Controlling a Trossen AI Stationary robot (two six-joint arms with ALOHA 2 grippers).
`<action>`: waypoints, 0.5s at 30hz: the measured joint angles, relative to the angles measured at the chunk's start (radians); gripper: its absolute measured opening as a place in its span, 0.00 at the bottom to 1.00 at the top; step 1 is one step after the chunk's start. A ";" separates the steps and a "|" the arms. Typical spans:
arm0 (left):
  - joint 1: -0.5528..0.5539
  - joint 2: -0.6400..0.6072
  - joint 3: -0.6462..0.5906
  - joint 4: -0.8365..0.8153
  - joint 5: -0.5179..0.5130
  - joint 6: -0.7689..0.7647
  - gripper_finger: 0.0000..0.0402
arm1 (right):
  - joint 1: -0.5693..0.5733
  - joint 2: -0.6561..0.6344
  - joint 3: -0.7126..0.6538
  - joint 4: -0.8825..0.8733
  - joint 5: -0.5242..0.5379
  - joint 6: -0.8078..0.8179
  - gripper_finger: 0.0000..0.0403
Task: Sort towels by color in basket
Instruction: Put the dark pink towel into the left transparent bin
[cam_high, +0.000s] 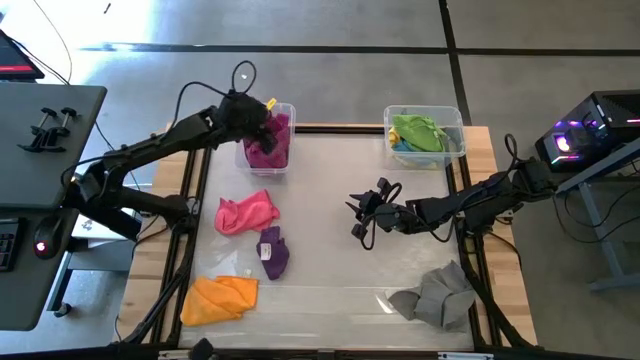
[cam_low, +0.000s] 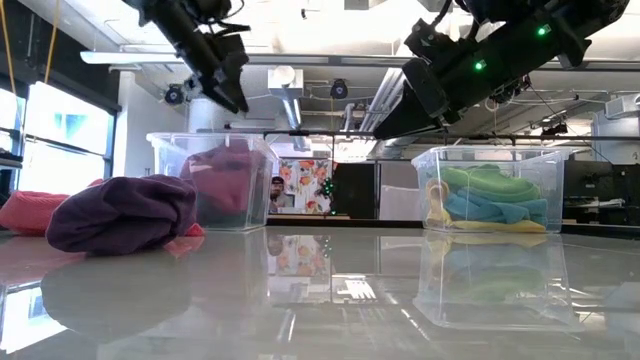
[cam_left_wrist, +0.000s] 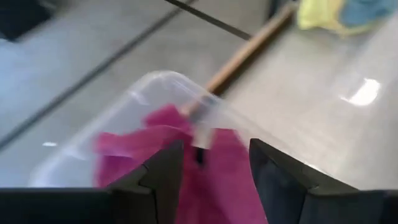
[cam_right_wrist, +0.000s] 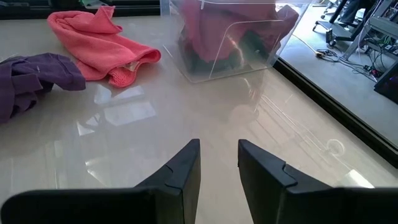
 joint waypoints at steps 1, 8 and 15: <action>-0.002 -0.007 0.000 0.000 -0.043 0.009 0.42 | 0.000 0.000 0.000 0.000 0.000 0.000 0.25; 0.061 0.035 -0.017 0.034 -0.195 0.025 0.35 | 0.000 0.000 0.000 0.000 -0.001 0.003 0.25; 0.124 0.173 -0.019 0.036 -0.131 0.026 0.28 | 0.000 0.000 0.000 0.000 -0.014 0.004 0.25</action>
